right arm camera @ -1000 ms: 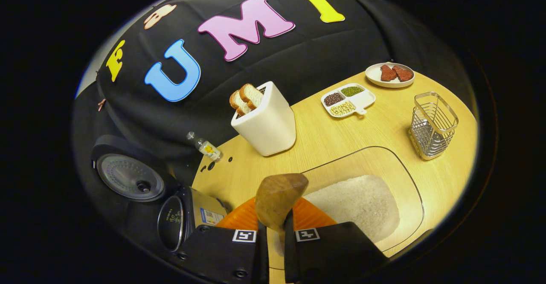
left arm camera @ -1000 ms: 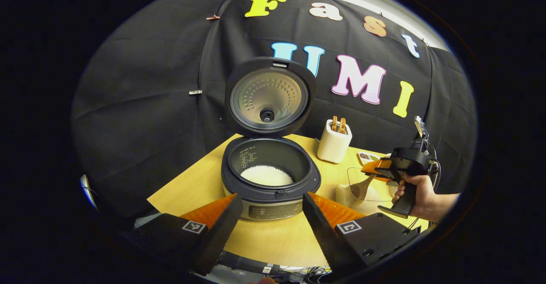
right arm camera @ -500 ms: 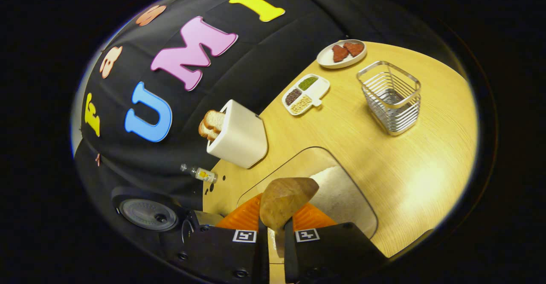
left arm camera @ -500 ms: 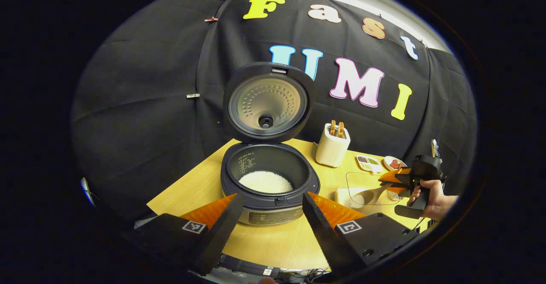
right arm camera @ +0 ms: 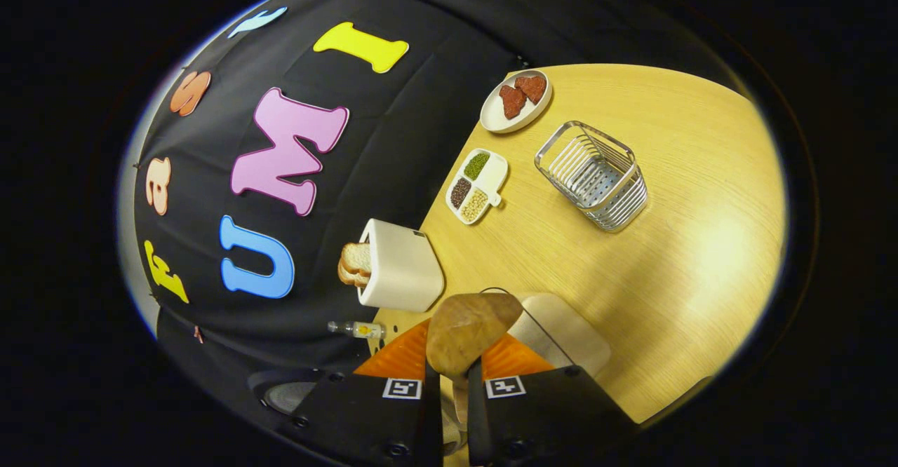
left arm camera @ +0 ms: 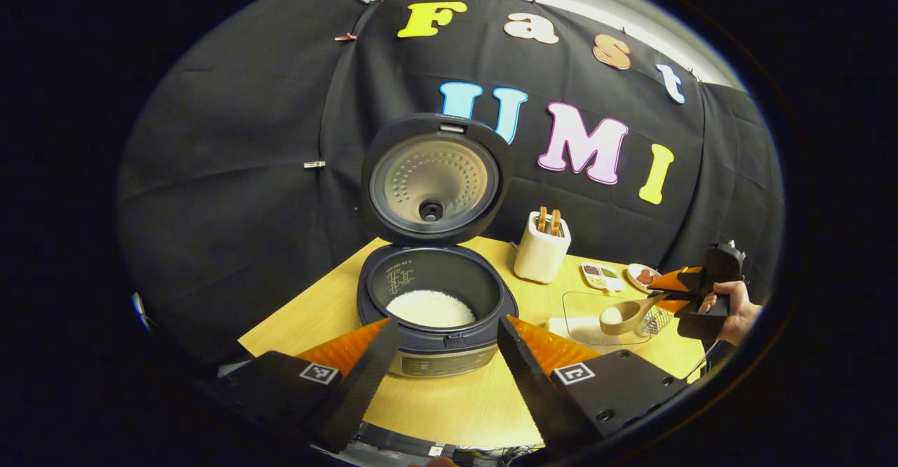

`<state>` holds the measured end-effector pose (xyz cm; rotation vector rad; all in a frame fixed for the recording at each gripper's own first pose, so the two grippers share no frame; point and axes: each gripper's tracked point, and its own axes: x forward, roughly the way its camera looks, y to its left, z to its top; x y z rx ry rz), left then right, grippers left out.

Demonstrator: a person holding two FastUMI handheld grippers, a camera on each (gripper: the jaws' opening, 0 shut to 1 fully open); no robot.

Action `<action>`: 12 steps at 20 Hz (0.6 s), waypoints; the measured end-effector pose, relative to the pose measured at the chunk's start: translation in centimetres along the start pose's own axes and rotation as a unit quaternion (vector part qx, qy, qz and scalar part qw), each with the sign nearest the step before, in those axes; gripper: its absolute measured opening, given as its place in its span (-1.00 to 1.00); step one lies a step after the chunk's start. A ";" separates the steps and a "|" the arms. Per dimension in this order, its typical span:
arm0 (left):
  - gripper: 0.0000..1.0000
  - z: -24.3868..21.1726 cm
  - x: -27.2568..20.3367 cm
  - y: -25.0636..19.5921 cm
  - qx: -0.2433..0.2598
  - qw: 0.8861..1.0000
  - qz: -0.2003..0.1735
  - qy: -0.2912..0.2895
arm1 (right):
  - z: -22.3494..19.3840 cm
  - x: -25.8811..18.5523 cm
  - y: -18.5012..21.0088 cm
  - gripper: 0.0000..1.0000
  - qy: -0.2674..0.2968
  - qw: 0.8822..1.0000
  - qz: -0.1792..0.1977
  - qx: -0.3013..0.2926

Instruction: Close the left gripper, press the button to open the rice cooker; take a wooden spoon from the chopstick holder with the right hand, scoop a spoonful of rice and pour it into the rice cooker, then put the wooden spoon back into the chopstick holder.

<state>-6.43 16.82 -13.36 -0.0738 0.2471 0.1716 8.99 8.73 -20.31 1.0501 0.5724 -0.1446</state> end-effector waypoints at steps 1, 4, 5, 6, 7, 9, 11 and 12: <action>0.91 -0.1 -0.1 0.2 -0.003 1.000 0.002 0.000 | -0.1 -0.2 0.9 -0.63 0.005 1.000 0.008 0.005; 0.91 -0.1 -0.7 1.4 -0.004 1.000 0.015 -0.004 | -1.5 -0.9 4.4 -0.63 0.022 0.999 0.034 0.007; 0.91 0.0 -0.9 2.1 -0.005 1.000 0.025 -0.006 | -2.2 -1.2 5.8 -0.63 0.026 0.999 0.046 0.002; 0.91 0.4 -1.1 2.8 -0.007 0.999 0.035 -0.013 | -3.0 -1.5 7.3 -0.63 0.032 0.998 0.060 -0.005; 0.91 0.6 -1.3 3.1 -0.011 0.999 0.040 -0.020 | -4.1 -1.9 8.9 -0.64 0.041 0.996 0.073 -0.011; 0.92 0.6 -1.5 4.2 -0.020 0.998 0.052 -0.023 | -6.4 -2.5 12.1 -0.64 0.062 0.993 0.099 -0.023; 0.90 0.3 -1.7 5.3 -0.026 0.998 0.061 -0.023 | -9.1 -3.0 15.5 -0.64 0.078 0.988 0.125 -0.048; 0.91 0.2 -1.8 5.8 -0.027 0.997 0.066 -0.022 | -10.3 -3.2 17.0 -0.64 0.083 0.985 0.136 -0.059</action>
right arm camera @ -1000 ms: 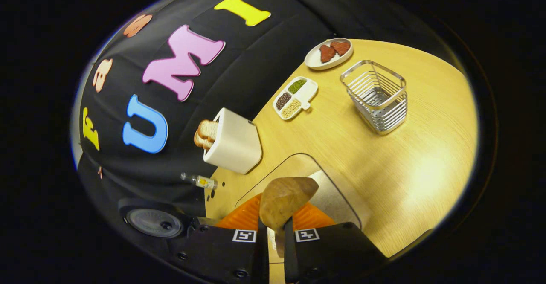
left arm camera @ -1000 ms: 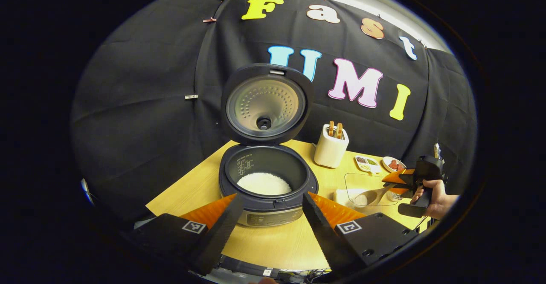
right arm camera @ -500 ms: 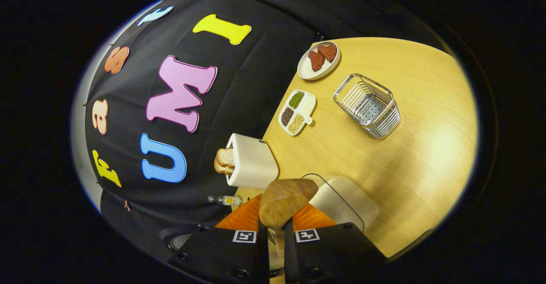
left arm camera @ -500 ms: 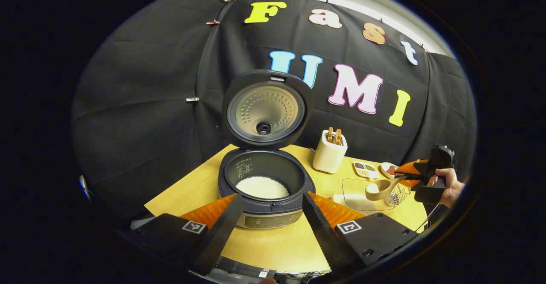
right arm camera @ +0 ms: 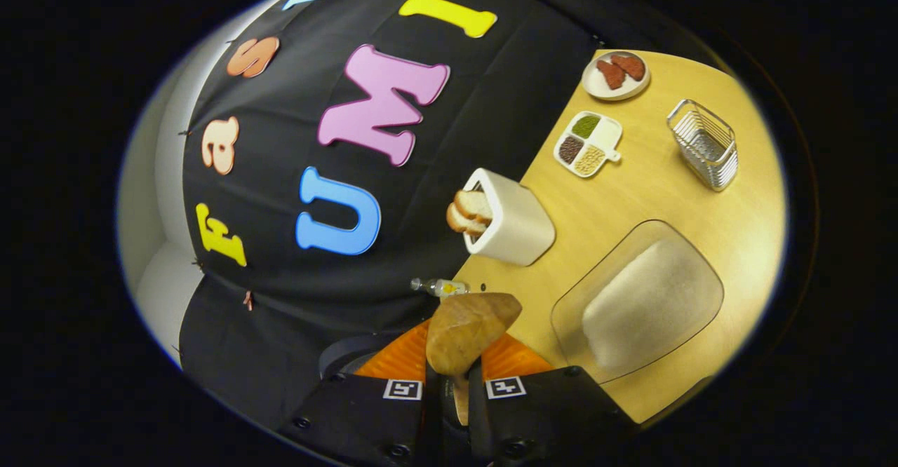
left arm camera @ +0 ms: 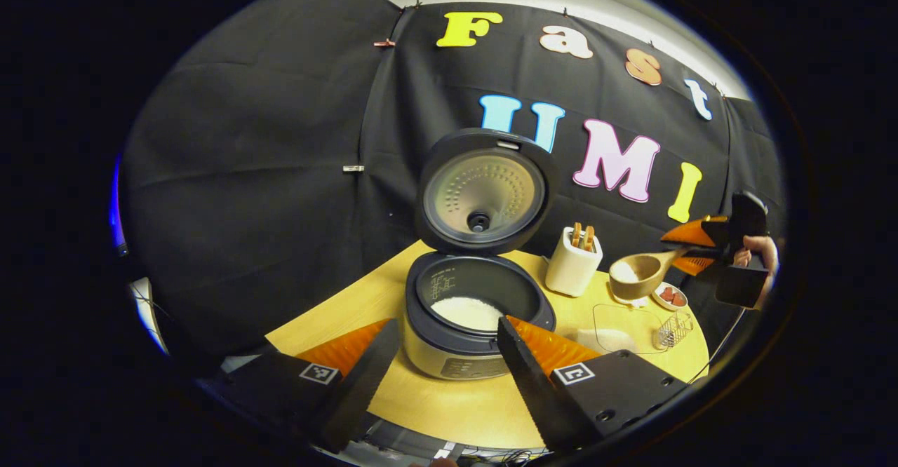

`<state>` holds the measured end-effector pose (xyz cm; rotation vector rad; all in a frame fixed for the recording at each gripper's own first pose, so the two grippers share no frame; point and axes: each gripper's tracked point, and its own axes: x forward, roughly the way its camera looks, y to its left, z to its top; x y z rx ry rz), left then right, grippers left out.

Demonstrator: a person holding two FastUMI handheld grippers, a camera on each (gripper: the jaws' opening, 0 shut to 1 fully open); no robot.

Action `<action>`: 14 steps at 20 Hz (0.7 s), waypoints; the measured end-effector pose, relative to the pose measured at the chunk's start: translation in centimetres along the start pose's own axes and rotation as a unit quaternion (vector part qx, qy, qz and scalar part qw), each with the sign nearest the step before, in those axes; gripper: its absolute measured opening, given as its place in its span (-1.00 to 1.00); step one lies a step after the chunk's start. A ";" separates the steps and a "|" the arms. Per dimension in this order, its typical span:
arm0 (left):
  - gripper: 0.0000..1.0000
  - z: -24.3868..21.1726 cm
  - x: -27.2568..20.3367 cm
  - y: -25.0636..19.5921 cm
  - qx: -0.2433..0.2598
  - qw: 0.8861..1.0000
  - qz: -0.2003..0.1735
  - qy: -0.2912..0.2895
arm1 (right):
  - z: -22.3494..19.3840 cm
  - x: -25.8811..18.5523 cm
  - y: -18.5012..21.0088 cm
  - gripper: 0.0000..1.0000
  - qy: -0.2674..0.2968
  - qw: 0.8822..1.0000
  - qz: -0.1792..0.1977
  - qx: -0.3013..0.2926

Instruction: Close the left gripper, press the button to open the rice cooker; take a wooden spoon from the chopstick holder with the right hand, scoop a spoonful of rice and pour it into the rice cooker, then put the wooden spoon back into the chopstick holder.

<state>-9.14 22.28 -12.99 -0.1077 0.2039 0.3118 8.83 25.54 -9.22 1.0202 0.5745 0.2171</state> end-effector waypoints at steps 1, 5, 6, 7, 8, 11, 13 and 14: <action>0.91 0.1 0.2 0.6 -0.001 1.000 0.007 -0.001 | -1.0 0.6 1.6 -0.65 0.007 1.000 0.012 -0.006; 0.91 0.5 0.1 2.2 -0.013 1.000 0.019 -0.002 | -4.4 3.4 5.9 -0.64 0.030 0.998 0.042 -0.024; 0.92 0.6 0.1 2.7 -0.015 1.000 0.023 -0.003 | -5.3 4.2 6.3 -0.64 0.032 0.998 0.043 -0.035; 0.91 0.6 0.2 3.2 -0.015 0.999 0.028 -0.004 | -6.0 5.0 6.7 -0.64 0.034 0.997 0.043 -0.046; 0.91 0.8 0.3 3.7 -0.015 0.999 0.032 -0.005 | -6.7 5.6 6.9 -0.64 0.036 0.997 0.043 -0.058; 0.91 1.1 0.6 5.1 -0.017 0.999 0.045 -0.004 | -8.9 7.7 7.2 -0.64 0.042 0.993 0.036 -0.103; 0.91 0.8 1.0 5.3 -0.027 0.999 0.045 0.001 | -10.3 8.8 7.6 -0.64 0.044 0.989 0.037 -0.139; 0.91 0.8 1.1 5.4 -0.033 0.998 0.044 0.004 | -10.8 9.2 8.0 -0.64 0.044 0.985 0.039 -0.160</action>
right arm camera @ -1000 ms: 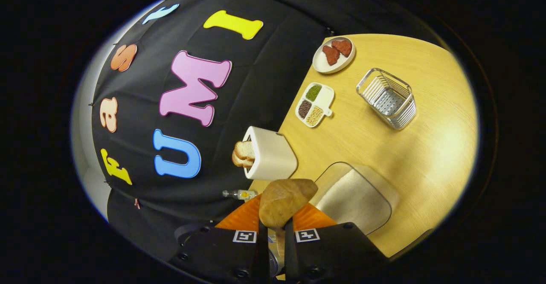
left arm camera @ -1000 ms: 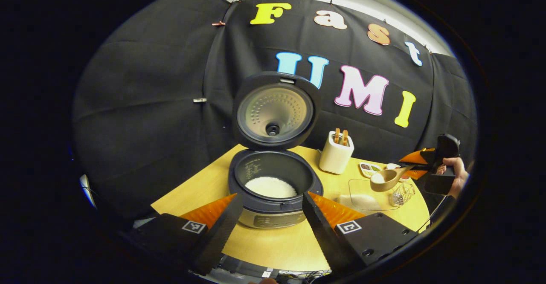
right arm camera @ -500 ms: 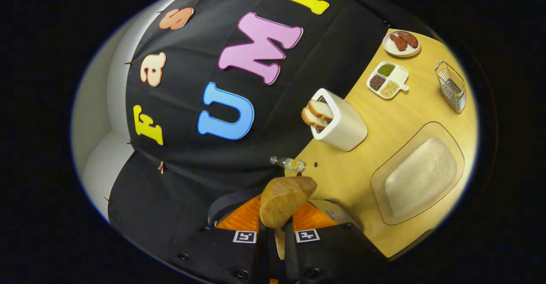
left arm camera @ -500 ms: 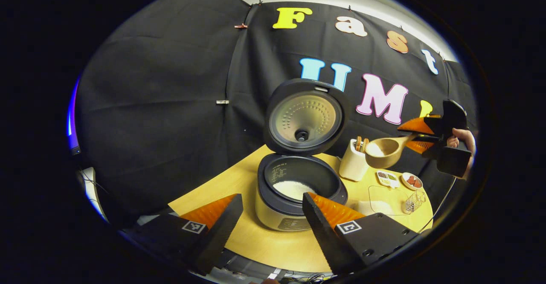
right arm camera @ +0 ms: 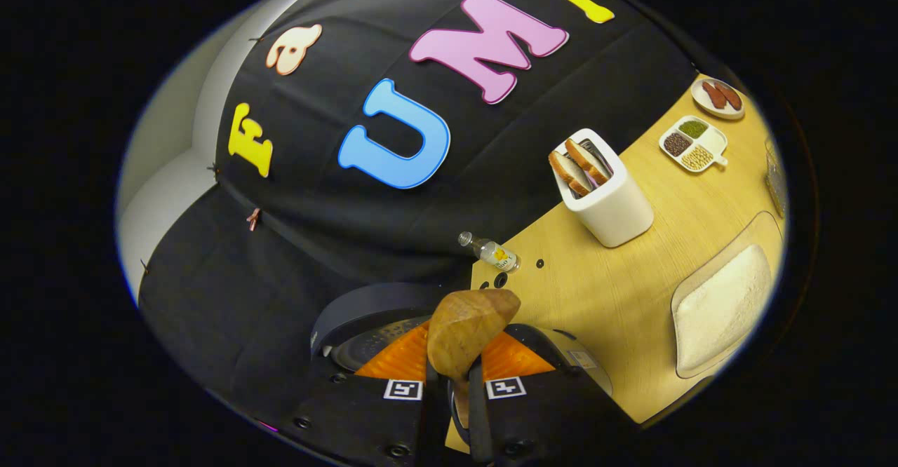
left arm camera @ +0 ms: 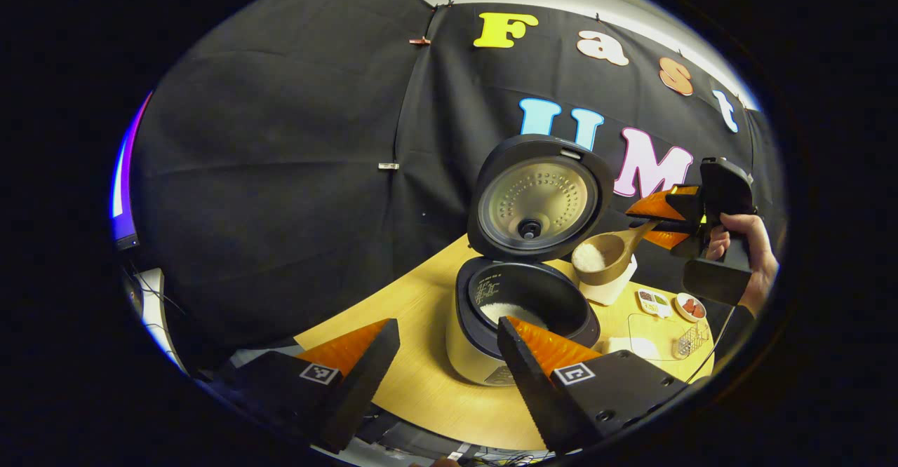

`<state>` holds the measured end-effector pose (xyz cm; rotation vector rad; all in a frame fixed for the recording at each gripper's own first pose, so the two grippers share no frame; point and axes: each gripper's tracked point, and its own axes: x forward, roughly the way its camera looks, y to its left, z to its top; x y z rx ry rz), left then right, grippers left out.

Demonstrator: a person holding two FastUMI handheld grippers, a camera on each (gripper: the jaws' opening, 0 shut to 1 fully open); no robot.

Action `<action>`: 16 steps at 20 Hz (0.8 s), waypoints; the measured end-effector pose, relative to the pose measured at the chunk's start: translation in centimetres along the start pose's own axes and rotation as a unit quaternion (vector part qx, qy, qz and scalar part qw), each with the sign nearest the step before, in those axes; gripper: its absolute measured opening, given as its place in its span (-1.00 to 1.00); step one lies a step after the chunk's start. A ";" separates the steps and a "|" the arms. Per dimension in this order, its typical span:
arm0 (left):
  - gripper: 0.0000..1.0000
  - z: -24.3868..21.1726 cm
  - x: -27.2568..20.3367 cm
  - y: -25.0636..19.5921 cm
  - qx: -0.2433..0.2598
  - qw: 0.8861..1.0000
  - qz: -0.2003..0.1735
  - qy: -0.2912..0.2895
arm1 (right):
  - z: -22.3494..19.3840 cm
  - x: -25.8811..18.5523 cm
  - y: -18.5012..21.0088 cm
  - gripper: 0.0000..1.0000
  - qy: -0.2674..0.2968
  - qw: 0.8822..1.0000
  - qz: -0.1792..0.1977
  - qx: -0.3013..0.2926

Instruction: Close the left gripper, press the button to open the rice cooker; take a wooden spoon from the chopstick holder with the right hand, scoop a spoonful of rice and pour it into the rice cooker, then put the wooden spoon back into the chopstick holder.

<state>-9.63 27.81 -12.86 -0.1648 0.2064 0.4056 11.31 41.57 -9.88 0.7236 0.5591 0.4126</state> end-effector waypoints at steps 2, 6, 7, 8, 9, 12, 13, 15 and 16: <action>0.91 -0.1 0.5 0.4 -0.007 1.000 0.001 0.004 | -0.5 1.0 0.5 -0.64 -0.003 0.999 0.003 -0.046; 0.91 -0.5 1.4 0.8 -0.011 1.000 0.002 0.011 | -1.8 1.8 1.9 -0.64 -0.005 0.987 0.025 -0.158; 0.91 -0.7 1.5 0.7 -0.012 1.000 -0.002 0.013 | -2.0 2.0 2.1 -0.64 -0.005 0.983 0.029 -0.179; 0.91 -0.8 1.6 0.7 -0.011 1.000 -0.003 0.016 | -2.4 2.1 2.3 -0.65 -0.006 0.980 0.034 -0.198; 0.91 -1.0 1.9 0.6 -0.008 1.000 -0.004 0.019 | -2.8 2.3 2.3 -0.65 -0.004 0.976 0.036 -0.214; 0.91 -0.6 2.1 0.5 -0.002 1.000 -0.006 0.015 | -4.2 2.4 2.8 -0.64 0.007 0.968 0.061 -0.245; 0.91 -0.5 2.0 0.5 0.001 1.000 -0.007 0.012 | -4.3 2.4 2.9 -0.64 0.006 0.963 0.067 -0.260; 0.91 -0.4 2.3 0.8 0.007 1.000 -0.005 0.010 | -4.7 2.1 2.9 -0.65 0.005 0.952 0.071 -0.299; 0.91 -0.4 2.4 1.0 0.010 1.000 -0.004 0.010 | -5.2 2.3 2.9 -0.65 0.006 0.945 0.073 -0.318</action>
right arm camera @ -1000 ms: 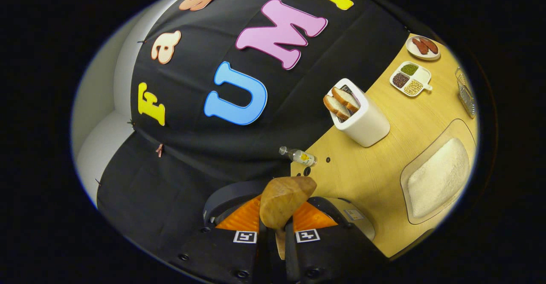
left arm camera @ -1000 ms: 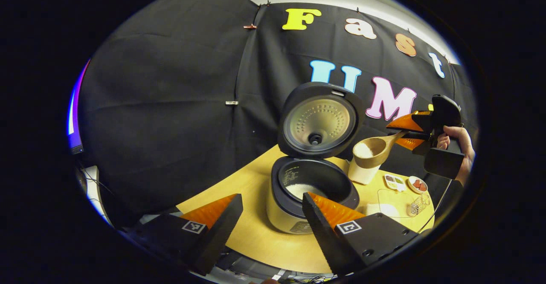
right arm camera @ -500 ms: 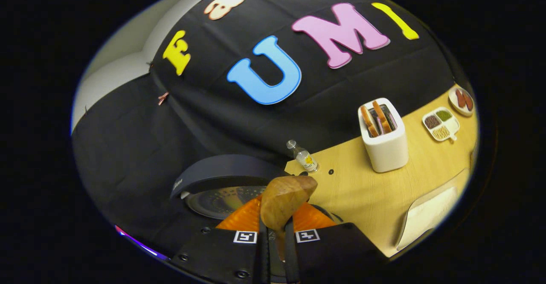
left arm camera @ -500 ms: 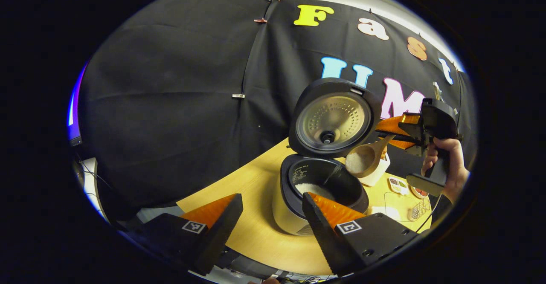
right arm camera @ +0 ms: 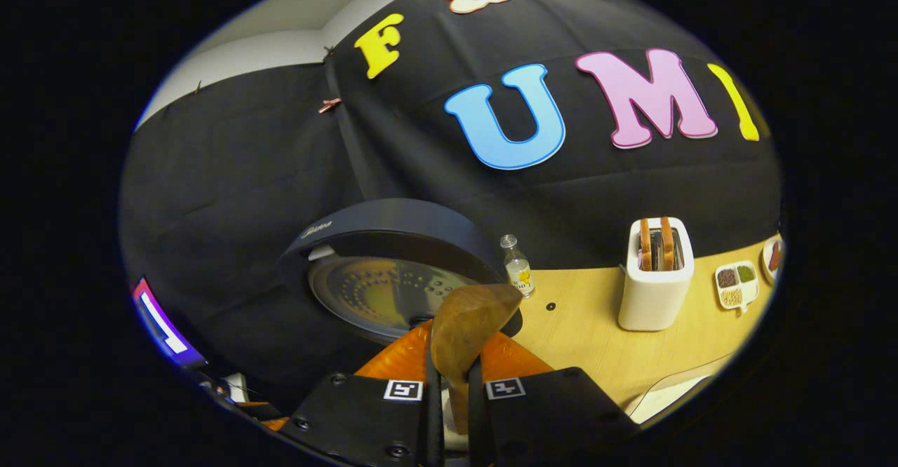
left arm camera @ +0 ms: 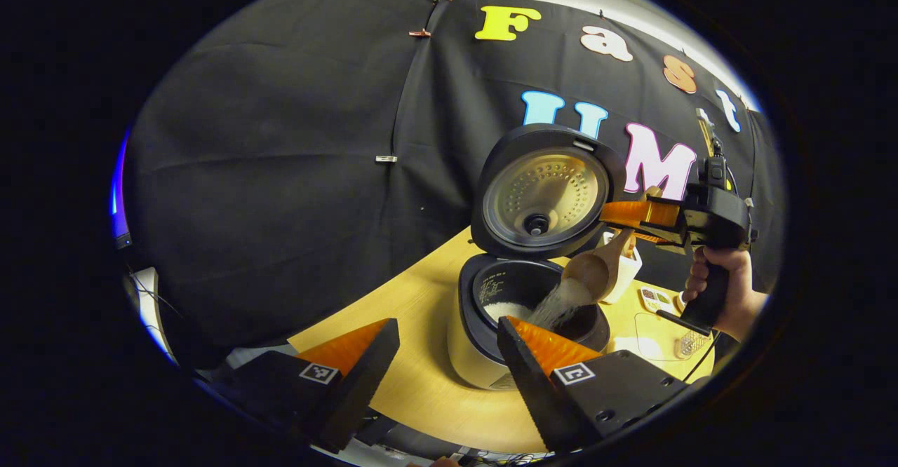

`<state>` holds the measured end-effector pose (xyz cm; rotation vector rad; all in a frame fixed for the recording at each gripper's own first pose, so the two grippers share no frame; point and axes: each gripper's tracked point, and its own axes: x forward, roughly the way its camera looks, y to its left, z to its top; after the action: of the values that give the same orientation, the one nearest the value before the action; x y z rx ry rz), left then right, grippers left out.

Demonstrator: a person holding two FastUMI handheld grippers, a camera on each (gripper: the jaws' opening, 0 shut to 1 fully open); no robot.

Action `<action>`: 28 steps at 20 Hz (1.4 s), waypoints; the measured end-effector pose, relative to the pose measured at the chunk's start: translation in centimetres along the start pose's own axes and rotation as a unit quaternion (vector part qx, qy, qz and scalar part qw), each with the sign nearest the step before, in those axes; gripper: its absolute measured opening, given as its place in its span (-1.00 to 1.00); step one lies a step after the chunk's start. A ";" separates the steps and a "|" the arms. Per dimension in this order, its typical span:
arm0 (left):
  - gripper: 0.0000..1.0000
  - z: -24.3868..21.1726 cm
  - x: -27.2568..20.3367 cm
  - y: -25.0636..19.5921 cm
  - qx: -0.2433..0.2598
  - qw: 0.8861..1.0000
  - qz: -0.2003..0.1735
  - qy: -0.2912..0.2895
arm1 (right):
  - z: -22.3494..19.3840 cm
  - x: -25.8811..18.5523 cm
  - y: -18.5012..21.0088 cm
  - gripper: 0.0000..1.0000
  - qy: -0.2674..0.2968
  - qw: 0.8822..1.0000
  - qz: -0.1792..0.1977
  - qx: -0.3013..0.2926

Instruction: Close the left gripper, press the button to open the rice cooker; take a wooden spoon from the chopstick holder with the right hand, scoop a spoonful of rice and pour it into the rice cooker, then put the wooden spoon back into the chopstick holder.

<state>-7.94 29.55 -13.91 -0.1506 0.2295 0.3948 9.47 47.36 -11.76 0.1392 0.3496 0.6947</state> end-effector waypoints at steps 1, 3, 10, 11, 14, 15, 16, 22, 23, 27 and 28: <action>0.91 0.1 0.1 0.2 0.001 1.000 0.002 0.000 | -0.4 0.2 0.3 -0.64 0.002 1.000 0.006 -0.015; 0.91 0.1 0.1 0.4 0.001 1.000 0.005 0.000 | -1.2 0.4 1.1 -0.64 0.006 0.999 0.027 -0.036; 0.91 0.7 0.6 1.9 0.010 1.000 0.020 -0.007 | -3.6 -0.2 4.2 -0.65 0.014 0.982 0.093 -0.165; 0.91 0.6 0.6 2.1 0.013 1.000 0.023 -0.008 | -4.0 -0.3 4.8 -0.64 0.015 0.978 0.104 -0.180; 0.91 1.0 0.6 2.6 0.013 0.999 0.030 -0.013 | -5.9 -0.7 6.3 -0.64 0.025 0.967 0.131 -0.217; 0.91 1.0 0.5 2.7 0.012 0.999 0.031 -0.014 | -6.4 -0.9 6.8 -0.64 0.028 0.963 0.138 -0.230; 0.91 0.9 0.4 2.7 0.012 0.999 0.031 -0.014 | -6.9 -1.0 7.0 -0.64 0.031 0.960 0.144 -0.239; 0.91 0.8 -0.1 1.8 0.025 0.999 0.021 -0.017 | -4.7 -1.1 6.4 -0.64 0.012 0.976 0.122 -0.182; 0.91 0.8 -0.1 1.5 0.027 0.999 0.018 -0.017 | -3.9 -1.1 5.9 -0.64 0.008 0.980 0.112 -0.164; 0.92 1.8 -0.3 -0.3 0.051 0.998 0.000 -0.031 | -0.9 -2.0 3.4 -0.72 -0.013 0.993 0.072 -0.095; 0.91 2.0 -0.4 -0.8 0.052 0.998 -0.006 -0.034 | -0.2 -2.3 2.7 -0.72 -0.020 0.994 0.063 -0.082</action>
<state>-7.62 29.10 -11.76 -0.0354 0.1820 0.3738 6.15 47.89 -10.67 0.0191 0.2454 0.8404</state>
